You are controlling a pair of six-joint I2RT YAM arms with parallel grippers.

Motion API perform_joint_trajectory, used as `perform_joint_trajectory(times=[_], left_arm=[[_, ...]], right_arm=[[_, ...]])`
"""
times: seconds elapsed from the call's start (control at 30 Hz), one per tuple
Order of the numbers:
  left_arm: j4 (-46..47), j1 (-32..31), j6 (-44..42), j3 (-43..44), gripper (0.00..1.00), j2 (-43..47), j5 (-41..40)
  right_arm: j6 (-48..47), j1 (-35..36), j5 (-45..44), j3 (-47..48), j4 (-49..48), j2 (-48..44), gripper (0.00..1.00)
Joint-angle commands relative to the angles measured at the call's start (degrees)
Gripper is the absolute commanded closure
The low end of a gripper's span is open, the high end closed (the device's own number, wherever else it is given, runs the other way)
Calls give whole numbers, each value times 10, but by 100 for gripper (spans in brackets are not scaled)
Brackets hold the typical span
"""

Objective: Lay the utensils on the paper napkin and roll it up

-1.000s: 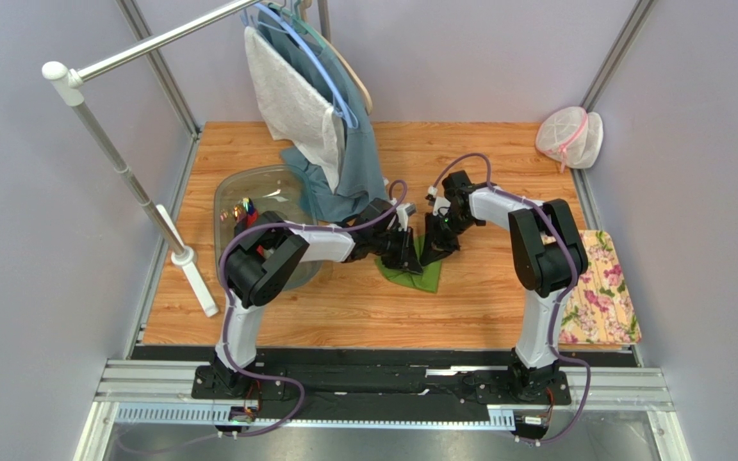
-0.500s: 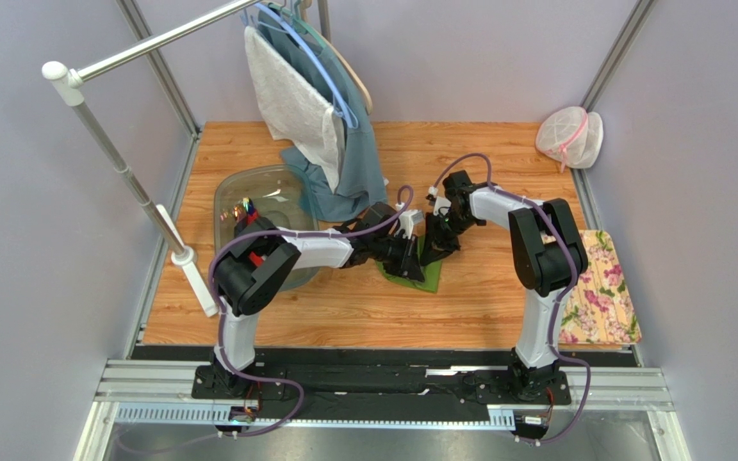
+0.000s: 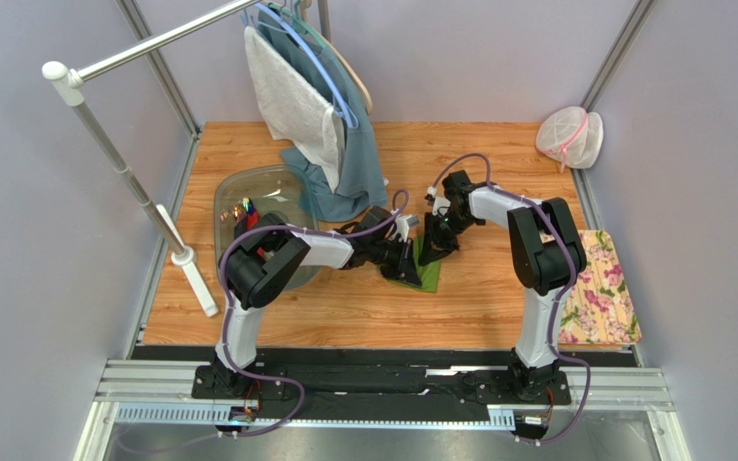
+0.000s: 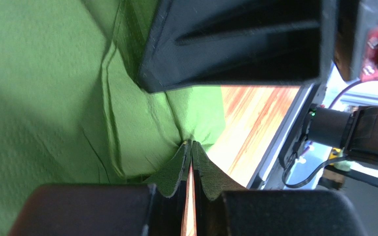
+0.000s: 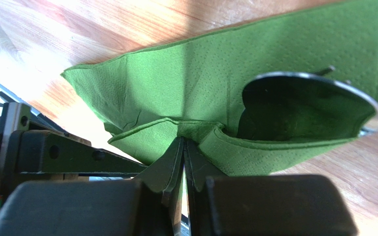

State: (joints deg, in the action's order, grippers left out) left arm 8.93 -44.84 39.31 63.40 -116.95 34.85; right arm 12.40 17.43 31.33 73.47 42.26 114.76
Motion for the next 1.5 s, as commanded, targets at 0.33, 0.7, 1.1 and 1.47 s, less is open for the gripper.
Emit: perform_joint_trajectory(times=[0.33,0.7,1.1,1.47], left_arm=[[-3,7,-13,19,91,38,-50],[-80,21,-25,41,97,-38,-99],[-104,29,-72,42,98,-32,-67],[-109,29,-83,40,98,-28,-70]], right_arm=[[-11,2,-53,-30,-53,26,92],[17,-10,2,25,-8,-29,81],[32,-45,14,94,29,-65,74],[50,-29,11,61,-30,-2,86]])
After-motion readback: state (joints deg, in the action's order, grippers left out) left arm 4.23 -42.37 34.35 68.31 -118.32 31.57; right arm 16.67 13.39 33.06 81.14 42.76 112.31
